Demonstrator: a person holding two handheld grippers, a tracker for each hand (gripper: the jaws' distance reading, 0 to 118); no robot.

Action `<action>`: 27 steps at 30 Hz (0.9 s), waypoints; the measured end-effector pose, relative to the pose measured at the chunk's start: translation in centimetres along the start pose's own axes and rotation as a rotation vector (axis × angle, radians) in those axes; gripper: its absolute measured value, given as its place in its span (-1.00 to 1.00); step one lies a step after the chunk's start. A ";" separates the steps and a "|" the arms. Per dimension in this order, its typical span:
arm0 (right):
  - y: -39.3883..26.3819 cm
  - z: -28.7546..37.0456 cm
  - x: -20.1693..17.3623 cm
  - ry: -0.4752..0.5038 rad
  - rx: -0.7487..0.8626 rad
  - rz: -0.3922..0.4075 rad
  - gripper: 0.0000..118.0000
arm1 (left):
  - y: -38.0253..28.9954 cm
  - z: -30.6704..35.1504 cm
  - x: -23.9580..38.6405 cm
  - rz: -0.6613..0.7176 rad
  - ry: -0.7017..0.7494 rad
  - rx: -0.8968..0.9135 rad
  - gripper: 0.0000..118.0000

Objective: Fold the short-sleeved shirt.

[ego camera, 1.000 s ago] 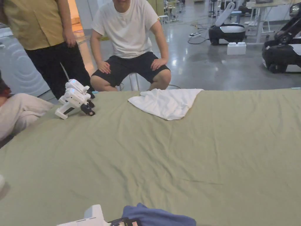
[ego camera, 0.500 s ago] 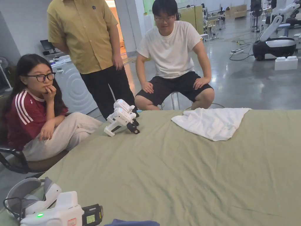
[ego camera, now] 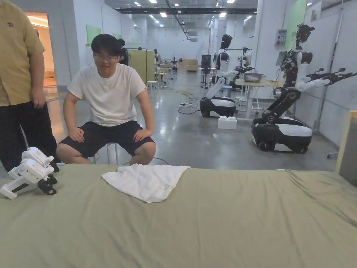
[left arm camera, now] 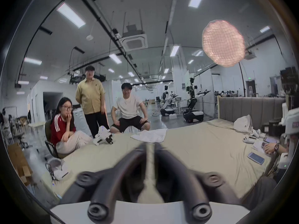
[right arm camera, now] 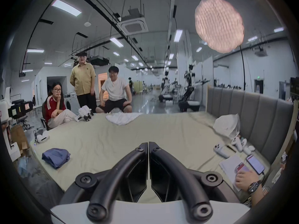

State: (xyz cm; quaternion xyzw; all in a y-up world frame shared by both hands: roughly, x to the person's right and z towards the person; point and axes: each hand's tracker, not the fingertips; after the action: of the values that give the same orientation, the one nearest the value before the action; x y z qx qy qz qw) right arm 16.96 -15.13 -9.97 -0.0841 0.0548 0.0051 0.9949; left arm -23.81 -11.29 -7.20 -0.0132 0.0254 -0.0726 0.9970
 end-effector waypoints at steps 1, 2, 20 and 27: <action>0.0 0.5 0.0 0.003 0.002 -0.005 -1.00 | 0.1 0.3 0.7 -0.024 -0.008 0.000 -1.00; 0.1 0.8 0.0 0.007 0.005 -0.005 -1.00 | -0.2 0.4 0.8 -0.019 -0.016 -0.003 -1.00; -0.1 1.2 0.5 0.001 0.032 -0.067 -0.91 | 0.2 -0.2 0.1 0.099 -0.059 -0.009 -1.00; 0.3 0.9 0.5 0.022 0.052 -0.096 0.71 | 0.5 -0.3 0.0 0.105 -0.033 -0.009 1.00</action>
State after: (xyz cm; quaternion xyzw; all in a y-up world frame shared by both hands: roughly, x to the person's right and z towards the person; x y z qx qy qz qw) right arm 17.52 -14.71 -9.23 -0.0609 0.0615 -0.0451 0.9952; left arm -23.79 -10.84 -7.53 -0.0175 0.0099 -0.0198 0.9996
